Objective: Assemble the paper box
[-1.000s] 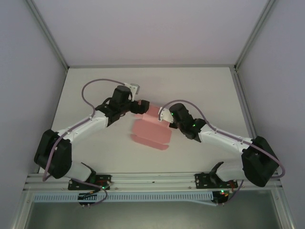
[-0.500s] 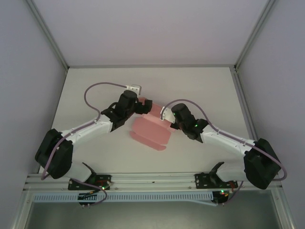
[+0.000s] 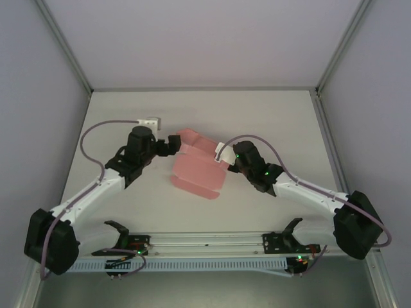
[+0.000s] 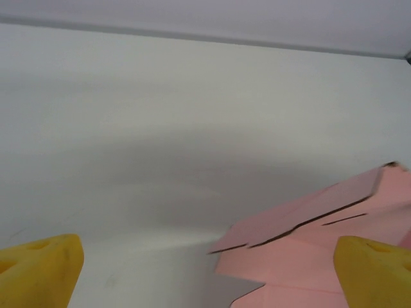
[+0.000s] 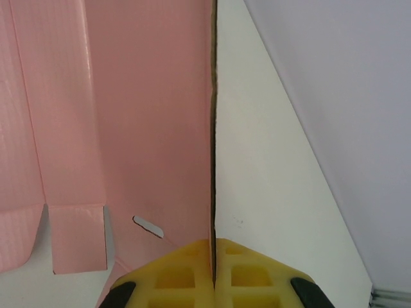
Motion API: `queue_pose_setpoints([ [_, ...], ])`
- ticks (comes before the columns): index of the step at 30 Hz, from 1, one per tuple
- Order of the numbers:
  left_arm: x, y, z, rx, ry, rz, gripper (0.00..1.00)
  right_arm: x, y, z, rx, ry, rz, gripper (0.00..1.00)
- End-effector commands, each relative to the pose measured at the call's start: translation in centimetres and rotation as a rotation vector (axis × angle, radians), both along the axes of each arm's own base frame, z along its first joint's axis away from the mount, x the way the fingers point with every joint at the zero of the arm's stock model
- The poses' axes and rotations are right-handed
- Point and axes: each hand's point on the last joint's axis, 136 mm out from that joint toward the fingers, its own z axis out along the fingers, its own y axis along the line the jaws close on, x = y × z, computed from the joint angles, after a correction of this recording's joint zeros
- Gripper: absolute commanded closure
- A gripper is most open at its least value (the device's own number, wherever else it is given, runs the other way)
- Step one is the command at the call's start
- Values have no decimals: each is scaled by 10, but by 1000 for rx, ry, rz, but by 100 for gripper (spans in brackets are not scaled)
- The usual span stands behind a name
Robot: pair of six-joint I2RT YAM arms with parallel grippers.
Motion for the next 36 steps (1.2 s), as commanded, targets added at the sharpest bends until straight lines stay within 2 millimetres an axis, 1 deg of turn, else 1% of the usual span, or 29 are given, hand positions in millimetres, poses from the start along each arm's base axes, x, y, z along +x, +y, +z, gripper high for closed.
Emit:
queue_pose_setpoints([
  [1,-14,12,-8,-43,50,-3,0,2,1,12,61,-23,-4,100],
  [3,-15,29,-14,-49,74,53,0,3,-2,17,80,-37,-14,100],
  [6,-10,53,-32,-68,132,137,0,0,-1,22,131,-25,9,100],
  [7,-9,57,-38,-73,149,152,0,0,0,25,149,-25,15,100],
  [9,-4,61,-49,-111,173,151,0,-1,0,27,173,-17,26,100],
  [12,6,53,-53,-210,177,84,0,-3,0,29,192,-10,35,100],
  [15,21,45,-51,-278,162,38,0,-3,0,30,203,-3,40,100],
  [18,36,34,-51,-342,160,-25,0,-4,2,30,210,8,49,100],
  [21,47,19,-53,-406,175,-98,0,-5,2,29,212,13,52,100],
  [24,45,-1,-46,-488,158,-226,0,-2,1,30,224,11,41,100],
  [26,42,-9,-44,-521,148,-283,0,-1,1,30,236,19,39,100],
  [30,36,-16,-47,-558,151,-338,0,-1,1,29,243,26,39,100],
  [33,33,-20,-52,-557,162,-365,0,-2,3,30,252,32,46,100],
  [36,30,-28,-52,-548,159,-405,0,-3,4,30,258,42,55,100],
])
